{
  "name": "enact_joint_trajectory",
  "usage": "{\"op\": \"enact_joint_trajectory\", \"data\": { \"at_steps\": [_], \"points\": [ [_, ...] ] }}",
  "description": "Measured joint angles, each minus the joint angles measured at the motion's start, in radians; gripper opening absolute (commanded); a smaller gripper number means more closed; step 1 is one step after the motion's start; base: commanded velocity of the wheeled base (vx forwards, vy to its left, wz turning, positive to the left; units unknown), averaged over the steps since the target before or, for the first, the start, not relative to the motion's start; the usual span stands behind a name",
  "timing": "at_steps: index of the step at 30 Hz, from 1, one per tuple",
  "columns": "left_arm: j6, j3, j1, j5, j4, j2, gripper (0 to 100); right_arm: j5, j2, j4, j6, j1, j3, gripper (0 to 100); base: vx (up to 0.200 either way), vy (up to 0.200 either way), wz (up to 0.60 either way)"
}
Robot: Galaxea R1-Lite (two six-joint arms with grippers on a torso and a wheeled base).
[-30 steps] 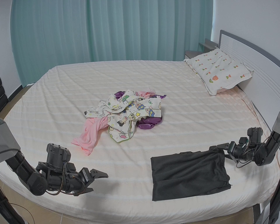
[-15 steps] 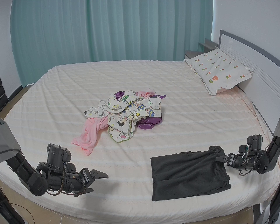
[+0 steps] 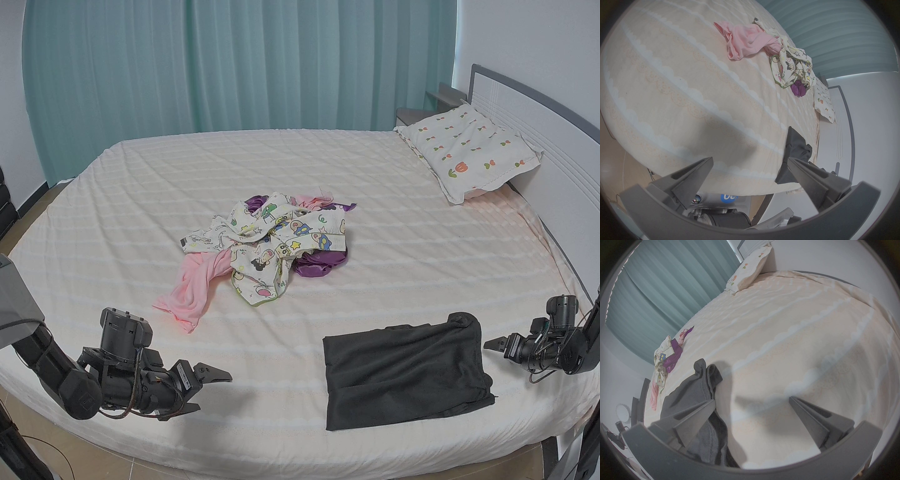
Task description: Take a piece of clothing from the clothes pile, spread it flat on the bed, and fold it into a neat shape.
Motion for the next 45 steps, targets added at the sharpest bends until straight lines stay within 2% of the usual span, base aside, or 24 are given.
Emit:
{"op": "enact_joint_trajectory", "data": {
  "at_steps": [7,15,20,28,32,33,40,45],
  "points": [
    [0.000,0.000,0.000,0.000,0.000,-0.001,100,0.016,-0.030,0.001,0.016,-0.013,0.027,100,0.000,0.000,0.00],
    [0.000,0.000,0.000,0.000,0.000,-0.002,100,0.190,-0.160,0.006,0.029,0.005,0.142,100,0.000,0.000,0.00],
    [0.000,0.004,0.000,0.000,0.000,-0.002,100,0.205,-0.202,0.004,0.021,0.046,0.207,100,0.000,0.000,0.00],
    [0.000,0.006,0.000,-0.001,0.000,-0.003,100,0.201,-0.171,-0.004,0.011,0.079,0.216,100,0.000,0.000,0.00],
    [0.000,0.005,0.000,-0.001,0.000,-0.003,100,0.198,-0.133,-0.058,0.009,0.096,0.212,100,0.000,0.000,0.00],
    [0.000,0.004,0.000,-0.001,0.000,-0.003,100,0.197,-0.123,-0.069,0.009,0.100,0.212,0,0.000,0.000,0.00],
    [0.000,0.004,0.000,-0.001,0.000,-0.003,100,0.143,-0.090,-0.076,0.005,0.111,0.219,0,0.000,0.000,0.00],
    [0.000,0.002,0.002,-0.001,0.000,-0.003,100,0.139,-0.093,-0.076,0.004,0.110,0.241,0,0.000,0.000,0.00]
  ]
}}
